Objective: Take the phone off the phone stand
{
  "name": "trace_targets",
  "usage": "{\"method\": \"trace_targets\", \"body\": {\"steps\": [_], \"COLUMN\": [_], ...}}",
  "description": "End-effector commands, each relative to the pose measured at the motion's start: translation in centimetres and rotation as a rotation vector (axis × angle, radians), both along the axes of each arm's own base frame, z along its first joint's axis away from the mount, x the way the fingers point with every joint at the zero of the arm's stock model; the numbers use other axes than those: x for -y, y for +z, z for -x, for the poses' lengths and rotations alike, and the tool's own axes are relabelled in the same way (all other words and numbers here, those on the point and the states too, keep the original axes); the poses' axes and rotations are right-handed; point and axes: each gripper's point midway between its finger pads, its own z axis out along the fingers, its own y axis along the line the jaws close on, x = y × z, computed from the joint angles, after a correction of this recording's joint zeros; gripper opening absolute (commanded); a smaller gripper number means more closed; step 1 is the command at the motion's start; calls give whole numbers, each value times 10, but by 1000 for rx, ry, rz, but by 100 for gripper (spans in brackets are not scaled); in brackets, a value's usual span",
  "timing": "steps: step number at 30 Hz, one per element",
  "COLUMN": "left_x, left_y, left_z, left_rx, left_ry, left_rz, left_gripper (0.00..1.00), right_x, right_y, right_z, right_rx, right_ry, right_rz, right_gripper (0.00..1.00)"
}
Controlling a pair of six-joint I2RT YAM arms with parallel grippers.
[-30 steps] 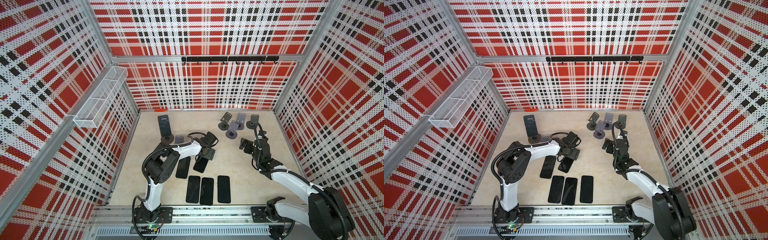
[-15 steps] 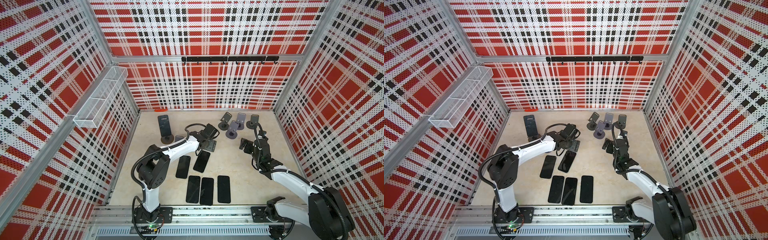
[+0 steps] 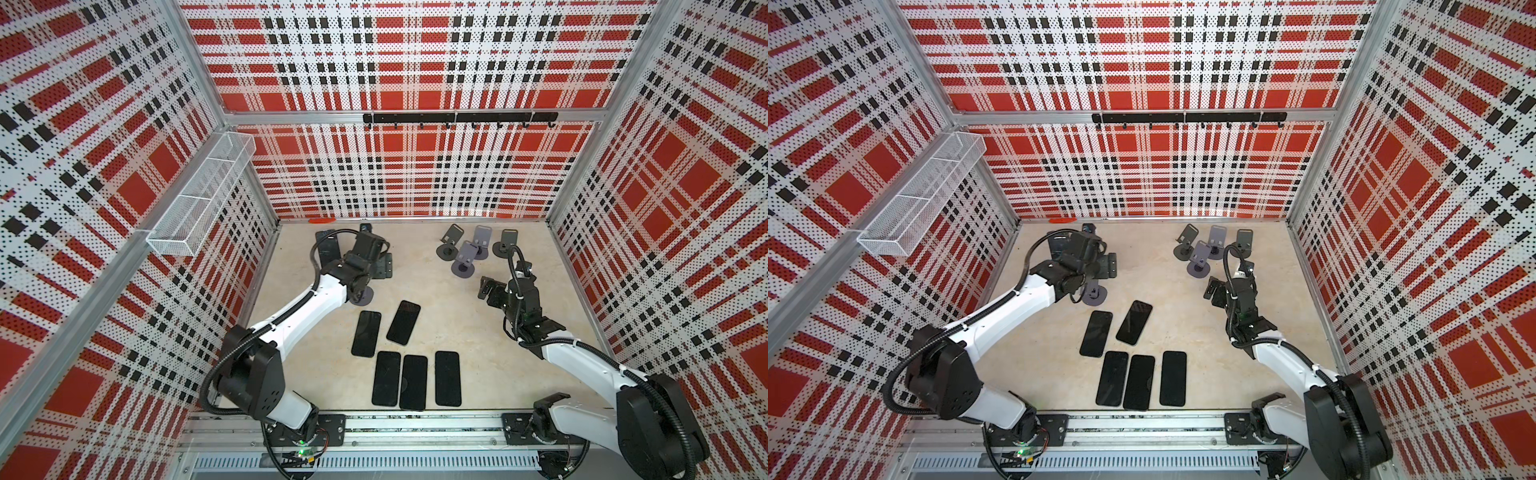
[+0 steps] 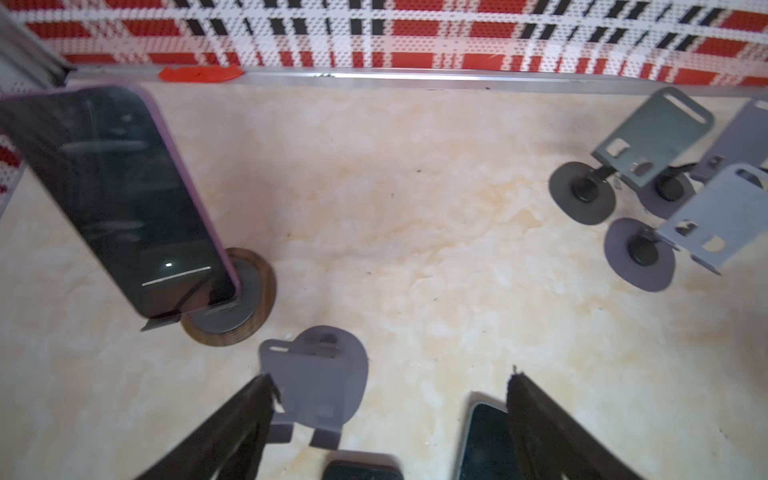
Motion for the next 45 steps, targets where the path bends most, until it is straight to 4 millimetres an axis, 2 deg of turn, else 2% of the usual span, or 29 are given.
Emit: {"method": "trace_targets", "body": {"steps": [1,2,7,11,14,18,25,30,35,38,45], "left_x": [-9,-13,-31,-45,-52,-46,-31,-23,-28,-24,-23], "left_y": [4,0,-15,-30,-37,-45,-72,-82,-94,-98,-93], "left_z": [-6,-5,-5,-9,-13,-16,-23,-27,-30,-30,-34], "left_rx": [55,57,47,30,14,-15,-92,-118,-145,-157,-152], "left_ry": [1,5,43,78,102,68,-10,-28,12,9,54], "left_rz": [183,200,135,-4,-43,-48,-37,-47,-84,-95,-83], "left_gripper": [95,99,98,98,98,98,100,99,93,87,74], "right_x": [2,2,3,5,8,8,10,11,14,15,15], "right_y": [1,0,0,1,1,4,10,14,17,17,15], "right_z": [-2,-2,-2,-1,0,1,4,5,7,7,6], "right_rx": [5,3,7,16,24,36,57,66,78,78,71], "right_ry": [-9,-11,-14,-22,-33,-35,-40,-44,-51,-55,-59], "right_rz": [-3,-2,-1,0,3,0,-5,-3,-2,0,3], "right_gripper": [100,100,100,100,100,100,100,100,100,100,100]}}
